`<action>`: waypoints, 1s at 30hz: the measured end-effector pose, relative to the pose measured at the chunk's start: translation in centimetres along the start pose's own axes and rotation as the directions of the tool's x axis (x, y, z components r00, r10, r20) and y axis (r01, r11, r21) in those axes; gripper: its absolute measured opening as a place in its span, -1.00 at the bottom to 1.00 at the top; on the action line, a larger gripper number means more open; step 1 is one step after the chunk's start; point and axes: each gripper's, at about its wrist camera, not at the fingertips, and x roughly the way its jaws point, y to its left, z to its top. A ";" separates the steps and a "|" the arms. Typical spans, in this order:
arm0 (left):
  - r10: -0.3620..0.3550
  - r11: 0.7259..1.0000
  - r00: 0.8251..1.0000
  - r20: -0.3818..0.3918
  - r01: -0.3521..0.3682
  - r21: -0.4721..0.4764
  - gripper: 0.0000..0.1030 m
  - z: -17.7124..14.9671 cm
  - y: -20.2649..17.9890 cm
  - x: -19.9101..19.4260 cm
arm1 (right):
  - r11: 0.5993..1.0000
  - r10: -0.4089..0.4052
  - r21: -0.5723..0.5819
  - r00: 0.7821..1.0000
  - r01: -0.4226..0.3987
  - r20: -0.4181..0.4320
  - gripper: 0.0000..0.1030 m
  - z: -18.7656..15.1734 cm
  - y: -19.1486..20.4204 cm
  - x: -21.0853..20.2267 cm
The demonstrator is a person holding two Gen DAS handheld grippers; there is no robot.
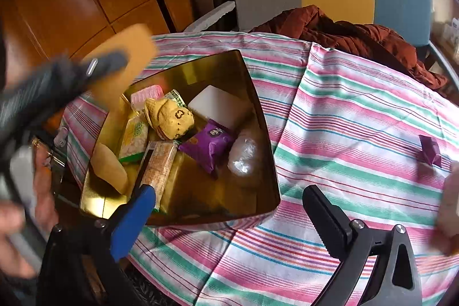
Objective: Organize objects
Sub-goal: 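Carry the sponge and cotton ball to the gold tray and release both, then pull both open tools back from the gold tray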
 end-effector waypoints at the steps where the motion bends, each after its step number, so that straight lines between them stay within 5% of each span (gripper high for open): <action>1: 0.009 1.000 1.000 0.001 -0.009 -0.005 0.57 0.2 0.0 0.3 | 1.000 -0.002 0.002 1.000 0.002 -0.002 1.00 -0.1 0.0 0.0; 2: 0.006 1.000 1.000 -0.010 -0.006 -0.006 0.69 0.3 -0.1 0.8 | 1.000 -0.003 0.002 1.000 0.003 -0.002 1.00 -0.2 0.0 0.0; 16: 0.087 0.996 0.993 -0.073 -0.088 -0.002 0.69 -5.4 2.4 -1.7 | 1.000 -0.012 -0.007 1.000 0.012 0.007 1.00 -1.3 0.4 -0.2; 30: 0.186 0.982 0.982 -0.034 -0.185 0.024 0.69 -8.1 2.7 -5.1 | 0.994 -0.100 -0.047 0.994 0.102 0.051 1.00 -2.2 1.0 -1.6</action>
